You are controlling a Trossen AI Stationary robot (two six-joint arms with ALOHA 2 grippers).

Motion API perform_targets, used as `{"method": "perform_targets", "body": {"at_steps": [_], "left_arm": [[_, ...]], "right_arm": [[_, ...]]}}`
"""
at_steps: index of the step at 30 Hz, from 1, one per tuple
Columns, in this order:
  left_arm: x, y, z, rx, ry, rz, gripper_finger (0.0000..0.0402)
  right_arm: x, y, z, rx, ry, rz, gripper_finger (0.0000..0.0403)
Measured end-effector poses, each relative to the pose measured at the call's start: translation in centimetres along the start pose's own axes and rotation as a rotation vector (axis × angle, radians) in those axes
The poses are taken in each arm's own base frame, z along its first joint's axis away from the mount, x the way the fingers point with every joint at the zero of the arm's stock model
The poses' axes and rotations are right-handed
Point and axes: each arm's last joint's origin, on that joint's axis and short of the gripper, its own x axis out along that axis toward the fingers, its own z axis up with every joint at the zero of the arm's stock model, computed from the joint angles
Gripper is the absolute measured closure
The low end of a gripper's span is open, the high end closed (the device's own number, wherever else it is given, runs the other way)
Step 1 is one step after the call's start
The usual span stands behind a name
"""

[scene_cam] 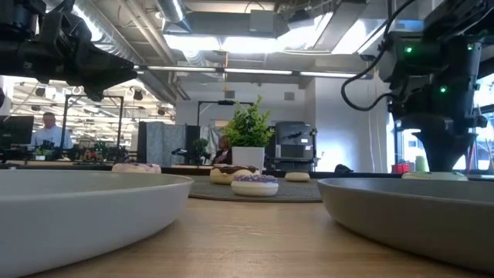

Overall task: Pick & Place donuts
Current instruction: Put the big blue donut on the black plate

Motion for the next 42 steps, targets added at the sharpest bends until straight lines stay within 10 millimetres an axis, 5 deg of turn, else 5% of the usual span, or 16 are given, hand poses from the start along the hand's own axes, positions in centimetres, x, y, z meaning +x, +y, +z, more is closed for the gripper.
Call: {"method": "perform_targets", "body": {"at_steps": [20,26,31,36,42], "left_arm": [[0.0,0.0,0.0,0.001,0.0,-0.001,0.0272],[0.0,0.0,0.0,0.001,0.0,-0.001,0.0272],[0.0,0.0,0.0,0.001,0.001,-0.001,0.0272],[0.0,0.0,0.0,0.001,0.0,-0.001,0.0272],[0.0,0.0,0.0,0.002,0.001,-0.001,0.0272]], "right_arm": [[0.1,0.1,0.0,-0.033,0.012,0.007,0.0354],[-1.8,1.0,0.8,-0.09,-0.015,0.043,0.0392],[-5.5,4.0,1.2,-0.184,-0.08,0.256,0.0389],[-9.1,8.4,-0.6,-0.313,-0.198,0.559,0.039],[-10.0,12.9,-3.6,-0.447,-0.191,0.652,0.0391]]}}
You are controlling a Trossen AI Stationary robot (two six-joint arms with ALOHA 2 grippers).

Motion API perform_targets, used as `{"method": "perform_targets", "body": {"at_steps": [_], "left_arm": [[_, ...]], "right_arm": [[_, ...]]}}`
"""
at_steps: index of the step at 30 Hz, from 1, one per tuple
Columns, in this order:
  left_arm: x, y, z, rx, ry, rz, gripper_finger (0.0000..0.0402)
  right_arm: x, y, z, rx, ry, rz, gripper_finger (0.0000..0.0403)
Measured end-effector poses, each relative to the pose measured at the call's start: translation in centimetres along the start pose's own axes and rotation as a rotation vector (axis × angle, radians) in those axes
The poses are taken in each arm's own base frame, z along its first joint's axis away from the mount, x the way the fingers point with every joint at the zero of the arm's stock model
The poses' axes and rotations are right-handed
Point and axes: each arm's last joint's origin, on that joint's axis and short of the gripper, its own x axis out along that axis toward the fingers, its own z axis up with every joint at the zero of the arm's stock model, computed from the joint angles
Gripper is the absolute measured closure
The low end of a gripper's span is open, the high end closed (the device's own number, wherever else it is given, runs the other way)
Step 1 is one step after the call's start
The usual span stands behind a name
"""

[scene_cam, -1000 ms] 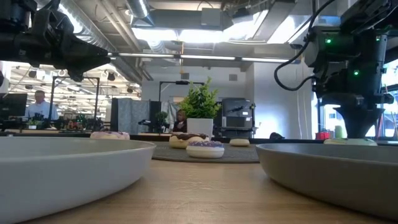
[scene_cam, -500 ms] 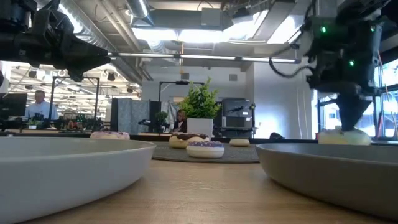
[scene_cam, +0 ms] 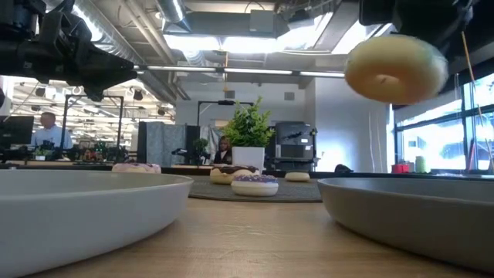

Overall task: Pick & Place donuts
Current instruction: Put the big blue donut on the black plate

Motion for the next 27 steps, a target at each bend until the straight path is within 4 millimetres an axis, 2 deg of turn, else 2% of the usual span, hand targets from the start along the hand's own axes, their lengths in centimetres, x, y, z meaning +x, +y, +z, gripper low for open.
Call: {"method": "perform_targets", "body": {"at_steps": [5,10,13,27], "left_arm": [[0.0,0.0,0.0,0.0,0.0,0.0,0.0272],[0.0,0.0,0.0,0.0,0.0,0.0,0.0272],[0.0,0.0,0.0,0.0,0.0,0.0,0.0272],[0.0,0.0,0.0,0.0,0.0,0.0,0.0272]], "right_arm": [[3.2,1.9,-0.9,-0.02,0.081,-0.049,0.039],[6.0,2.1,-1.5,-0.022,0.161,-0.098,0.0389],[7.0,2.0,-1.8,-0.024,0.193,-0.119,0.0388],[7.2,1.5,-2.2,-0.031,0.236,-0.173,0.0387]]}}
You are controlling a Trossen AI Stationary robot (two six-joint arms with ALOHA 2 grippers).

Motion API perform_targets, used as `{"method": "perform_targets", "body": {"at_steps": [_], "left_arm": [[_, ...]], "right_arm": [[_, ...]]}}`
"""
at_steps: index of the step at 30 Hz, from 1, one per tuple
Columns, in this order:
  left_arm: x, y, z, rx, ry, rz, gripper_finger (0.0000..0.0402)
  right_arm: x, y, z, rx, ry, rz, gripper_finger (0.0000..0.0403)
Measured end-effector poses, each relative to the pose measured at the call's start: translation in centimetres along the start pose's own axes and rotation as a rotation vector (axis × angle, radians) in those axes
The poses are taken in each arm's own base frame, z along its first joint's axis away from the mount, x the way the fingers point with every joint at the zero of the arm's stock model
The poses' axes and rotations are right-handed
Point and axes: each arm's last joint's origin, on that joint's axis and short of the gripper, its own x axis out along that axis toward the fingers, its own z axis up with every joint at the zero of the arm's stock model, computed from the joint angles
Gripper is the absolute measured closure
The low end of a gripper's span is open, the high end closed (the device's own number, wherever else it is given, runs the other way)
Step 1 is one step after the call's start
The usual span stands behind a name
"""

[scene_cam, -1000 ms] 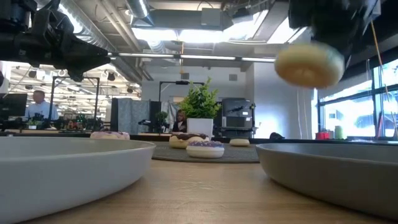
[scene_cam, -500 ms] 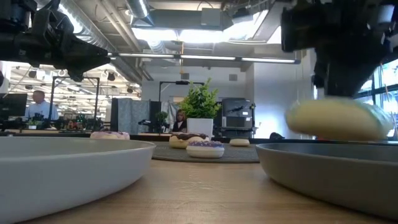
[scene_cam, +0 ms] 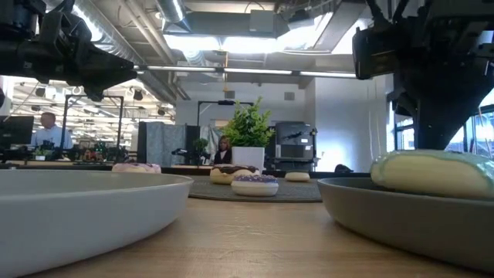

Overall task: Pick & Place donuts
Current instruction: Put the big blue donut on the black plate, then put the big white donut on the black plate

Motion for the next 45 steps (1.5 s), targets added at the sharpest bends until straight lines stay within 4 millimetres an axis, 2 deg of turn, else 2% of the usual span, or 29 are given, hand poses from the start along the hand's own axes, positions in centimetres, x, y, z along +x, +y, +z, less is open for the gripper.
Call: {"method": "perform_targets", "body": {"at_steps": [6,17,23,29,32,35,39,45], "left_arm": [[0.0,0.0,0.0,0.0,0.0,0.0,0.0272],[0.0,0.0,0.0,0.0,0.0,0.0,0.0272],[0.0,0.0,0.0,0.0,0.0,0.0,0.0272],[0.0,0.0,0.0,0.0,0.0,0.0,0.0272],[0.0,0.0,0.0,0.0,0.0,0.0,0.0272],[0.0,0.0,0.0,0.0,0.0,0.002,0.0272],[0.0,0.0,0.0,0.0,-0.001,0.002,0.0272],[0.0,0.0,0.0,0.0,-0.001,0.002,0.0272]], "right_arm": [[0.0,0.0,0.0,-0.008,-0.004,0.004,0.0369],[-0.1,0.0,0.0,-0.005,-0.003,0.004,0.0277],[-2.2,-0.9,-0.5,0.063,0.028,-0.024,0.0259],[-5.3,-1.9,-3.5,0.269,0.131,-0.161,0.0257],[-6.0,-2.1,-5.4,0.345,0.167,-0.265,0.0257],[-6.0,-1.8,-6.8,0.378,0.176,-0.309,0.0257],[-5.6,-1.7,-7.6,0.453,0.166,-0.322,0.0257],[-4.0,-3.3,-9.1,0.506,0.218,-0.394,0.0257]]}}
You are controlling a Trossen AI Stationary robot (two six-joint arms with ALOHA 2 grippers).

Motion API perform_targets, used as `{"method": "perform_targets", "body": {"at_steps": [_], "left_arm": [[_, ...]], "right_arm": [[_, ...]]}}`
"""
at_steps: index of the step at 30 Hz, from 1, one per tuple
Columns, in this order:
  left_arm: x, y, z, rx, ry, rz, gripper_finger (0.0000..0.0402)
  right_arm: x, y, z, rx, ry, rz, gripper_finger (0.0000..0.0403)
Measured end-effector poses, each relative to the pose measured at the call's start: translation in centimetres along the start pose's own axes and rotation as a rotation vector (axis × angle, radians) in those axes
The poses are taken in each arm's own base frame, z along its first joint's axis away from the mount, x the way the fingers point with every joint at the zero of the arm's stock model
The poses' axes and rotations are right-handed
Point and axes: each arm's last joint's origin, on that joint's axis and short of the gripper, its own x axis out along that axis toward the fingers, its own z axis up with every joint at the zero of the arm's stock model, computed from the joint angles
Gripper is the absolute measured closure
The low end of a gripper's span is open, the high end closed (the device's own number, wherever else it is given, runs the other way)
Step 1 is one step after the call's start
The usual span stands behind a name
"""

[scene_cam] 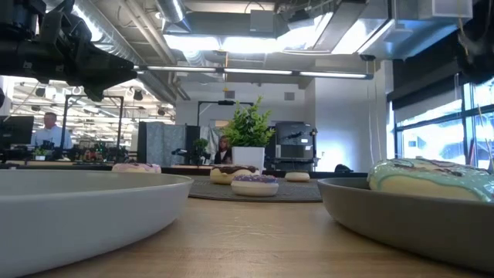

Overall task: Pick & Place donuts
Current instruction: Put the big white donut on the black plate

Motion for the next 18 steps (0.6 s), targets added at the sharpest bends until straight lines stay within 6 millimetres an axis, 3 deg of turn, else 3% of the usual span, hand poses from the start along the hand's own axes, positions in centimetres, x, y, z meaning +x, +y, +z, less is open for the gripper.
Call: {"method": "perform_targets", "body": {"at_steps": [6,12,18], "left_arm": [[0.0,0.0,0.0,0.0,0.0,0.0,0.0272],[0.0,0.0,0.0,0.0,0.0,0.001,0.0272],[0.0,0.0,0.0,0.0,0.0,0.0,0.0272]], "right_arm": [[1.9,-0.2,0.1,0.014,0.005,0.033,0.0257],[2.6,-0.4,0.1,0.034,0.012,0.041,0.026],[2.6,-0.4,0.1,0.042,0.029,0.039,0.031]]}}
